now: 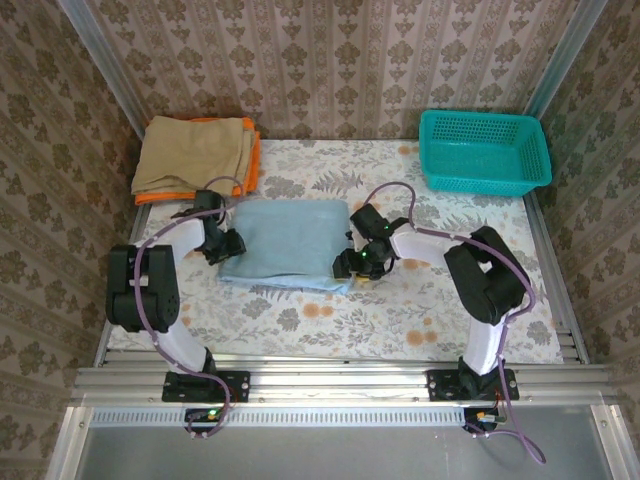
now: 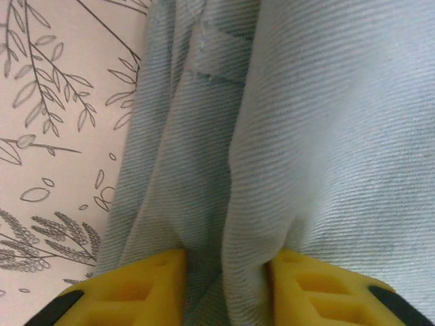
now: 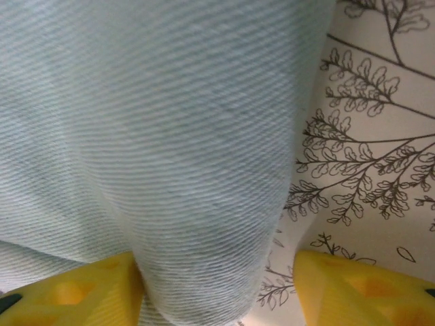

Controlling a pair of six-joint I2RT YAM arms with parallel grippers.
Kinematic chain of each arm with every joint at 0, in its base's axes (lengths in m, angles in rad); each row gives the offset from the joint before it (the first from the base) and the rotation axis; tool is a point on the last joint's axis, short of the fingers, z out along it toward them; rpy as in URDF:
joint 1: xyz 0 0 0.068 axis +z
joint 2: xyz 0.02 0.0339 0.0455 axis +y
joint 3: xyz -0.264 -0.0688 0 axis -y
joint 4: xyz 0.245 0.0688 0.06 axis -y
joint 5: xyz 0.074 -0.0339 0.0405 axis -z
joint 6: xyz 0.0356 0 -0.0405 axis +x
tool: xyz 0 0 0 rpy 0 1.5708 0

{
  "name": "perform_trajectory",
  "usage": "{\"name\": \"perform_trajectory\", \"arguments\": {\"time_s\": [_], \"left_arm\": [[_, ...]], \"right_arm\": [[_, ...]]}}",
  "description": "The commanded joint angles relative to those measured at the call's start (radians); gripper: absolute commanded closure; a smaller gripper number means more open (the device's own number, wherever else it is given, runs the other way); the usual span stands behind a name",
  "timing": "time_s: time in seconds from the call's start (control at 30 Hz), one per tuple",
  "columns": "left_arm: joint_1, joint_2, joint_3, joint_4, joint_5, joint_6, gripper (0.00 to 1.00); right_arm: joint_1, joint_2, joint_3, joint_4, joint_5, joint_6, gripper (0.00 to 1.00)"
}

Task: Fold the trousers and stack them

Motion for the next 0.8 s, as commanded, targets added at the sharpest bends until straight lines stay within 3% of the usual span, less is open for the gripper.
{"name": "perform_trajectory", "arguments": {"time_s": [0.0, 0.17, 0.37, 0.53, 0.67, 0.77], "left_arm": [[0.019, -0.002, -0.039, 0.02, -0.064, -0.022, 0.48], [-0.013, -0.087, -0.026, -0.032, -0.055, -0.052, 0.42], [-0.173, -0.274, 0.017, -0.172, -0.186, -0.1, 0.34], [-0.303, -0.384, -0.065, -0.154, -0.192, -0.224, 0.36], [-0.408, -0.395, -0.173, -0.09, -0.213, -0.337, 0.35], [-0.442, -0.394, -0.268, 0.019, -0.191, -0.416, 0.36]], "right_arm": [[0.036, 0.043, -0.007, -0.139, 0.134, -0.045, 0.38], [0.053, 0.065, 0.012, -0.162, 0.129, -0.055, 0.37], [0.022, -0.08, 0.037, -0.182, 0.064, -0.056, 0.37], [-0.036, -0.154, 0.17, -0.261, 0.131, -0.119, 0.37], [-0.053, -0.042, 0.332, -0.275, 0.226, -0.172, 0.38], [-0.066, 0.103, 0.495, -0.259, 0.214, -0.172, 0.52]]}}
